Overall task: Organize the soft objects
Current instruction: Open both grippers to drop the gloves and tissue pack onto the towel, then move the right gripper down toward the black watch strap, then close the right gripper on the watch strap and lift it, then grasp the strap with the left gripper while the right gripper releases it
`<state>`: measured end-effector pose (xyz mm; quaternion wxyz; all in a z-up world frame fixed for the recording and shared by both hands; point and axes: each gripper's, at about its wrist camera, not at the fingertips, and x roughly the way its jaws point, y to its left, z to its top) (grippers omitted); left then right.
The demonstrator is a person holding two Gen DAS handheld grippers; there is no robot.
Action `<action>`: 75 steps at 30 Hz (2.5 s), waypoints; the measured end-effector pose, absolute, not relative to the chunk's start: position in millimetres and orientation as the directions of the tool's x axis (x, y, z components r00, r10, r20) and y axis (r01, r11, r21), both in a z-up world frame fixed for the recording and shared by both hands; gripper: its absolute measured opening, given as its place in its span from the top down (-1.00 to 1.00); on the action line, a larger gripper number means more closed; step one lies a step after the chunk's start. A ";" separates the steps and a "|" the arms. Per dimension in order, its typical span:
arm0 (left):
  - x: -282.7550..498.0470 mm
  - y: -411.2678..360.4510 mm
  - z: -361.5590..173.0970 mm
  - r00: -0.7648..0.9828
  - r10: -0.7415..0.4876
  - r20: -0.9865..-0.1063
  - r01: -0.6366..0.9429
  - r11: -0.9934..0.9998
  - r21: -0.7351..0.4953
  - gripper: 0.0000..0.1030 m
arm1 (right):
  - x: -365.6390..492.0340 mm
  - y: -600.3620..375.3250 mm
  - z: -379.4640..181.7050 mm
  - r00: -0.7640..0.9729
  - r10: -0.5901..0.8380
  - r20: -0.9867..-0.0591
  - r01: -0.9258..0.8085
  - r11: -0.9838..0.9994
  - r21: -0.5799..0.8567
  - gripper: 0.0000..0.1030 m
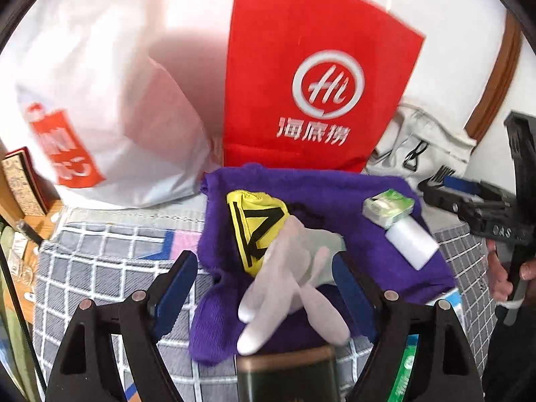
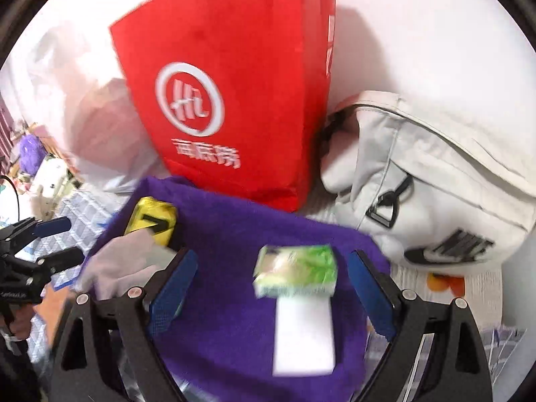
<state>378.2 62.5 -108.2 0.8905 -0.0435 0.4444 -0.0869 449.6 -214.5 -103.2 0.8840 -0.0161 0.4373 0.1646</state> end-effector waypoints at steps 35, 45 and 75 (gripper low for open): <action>196.5 128.2 -138.4 0.607 -0.221 -0.764 0.103 0.974 -0.200 -0.59 | 191.3 -92.0 -203.8 0.371 0.124 -0.920 -0.393 0.919 -0.035 0.17; 177.3 120.2 -139.4 0.593 -0.224 -0.773 0.100 0.973 -0.205 -0.59 | 165.2 -110.6 -182.2 0.362 0.246 -0.899 -0.407 0.909 0.084 0.59; 141.1 109.5 -155.1 0.534 -0.183 -0.826 0.069 0.982 -0.173 -0.59 | 134.3 -107.5 -195.3 0.398 0.292 -0.870 -0.456 0.885 0.088 0.57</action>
